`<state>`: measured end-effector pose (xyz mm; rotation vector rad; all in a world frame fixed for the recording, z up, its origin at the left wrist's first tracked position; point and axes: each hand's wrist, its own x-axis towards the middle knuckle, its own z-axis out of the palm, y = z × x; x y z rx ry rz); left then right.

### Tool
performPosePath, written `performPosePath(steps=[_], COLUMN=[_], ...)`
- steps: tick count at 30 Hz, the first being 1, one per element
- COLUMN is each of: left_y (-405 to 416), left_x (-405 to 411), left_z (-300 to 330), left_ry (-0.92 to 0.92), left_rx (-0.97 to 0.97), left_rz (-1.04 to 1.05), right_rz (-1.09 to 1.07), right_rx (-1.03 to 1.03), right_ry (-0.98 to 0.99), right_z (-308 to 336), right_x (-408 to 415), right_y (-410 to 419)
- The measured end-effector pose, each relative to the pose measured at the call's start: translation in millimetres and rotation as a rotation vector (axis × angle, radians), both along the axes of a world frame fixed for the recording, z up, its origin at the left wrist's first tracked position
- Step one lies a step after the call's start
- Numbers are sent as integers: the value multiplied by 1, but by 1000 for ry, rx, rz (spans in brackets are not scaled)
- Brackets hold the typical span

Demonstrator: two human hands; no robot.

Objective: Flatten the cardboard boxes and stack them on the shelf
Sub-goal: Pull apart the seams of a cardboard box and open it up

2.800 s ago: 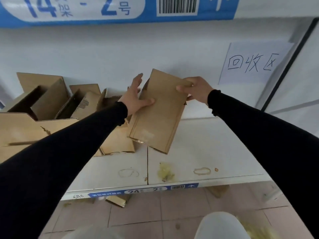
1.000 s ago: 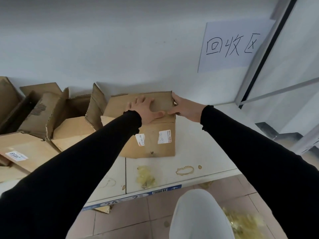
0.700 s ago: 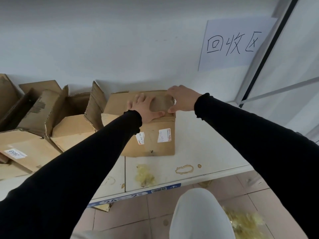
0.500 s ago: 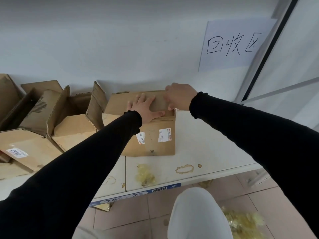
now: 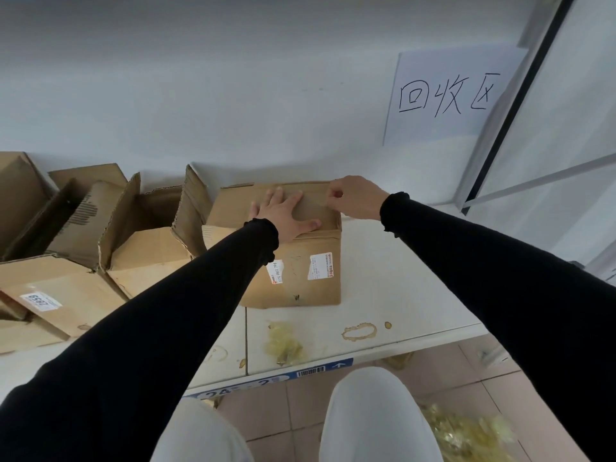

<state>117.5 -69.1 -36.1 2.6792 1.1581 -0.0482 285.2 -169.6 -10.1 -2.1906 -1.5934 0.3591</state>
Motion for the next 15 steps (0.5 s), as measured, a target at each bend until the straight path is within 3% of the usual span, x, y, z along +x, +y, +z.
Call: performPosePath(steps=[4,6,8,11,12,15], left_y=[0,-1,0,-1,-3,-17], left_x=[-2,-2,-4,-5,-5,-8], left_z=[1,1,1,2,2,8], left_ry=[2,-12,-31,-76,-89,-216], left_rx=[-4,-4,2,11,8,-5], left_rz=[-4,-10,-11,-10,-17,-39], right_rz=[8,-66,-252,-532,-551,-503], right_rx=[-16,53,211,524,577,713], right_ry=[-364,-392,-38,1023,1214,1317], right_z=[-4,-14,-21,-24,-25,-10], right_x=[-17,-20,-18,-16,-17,-34], right_y=[6,9,6,-9,-14,-18])
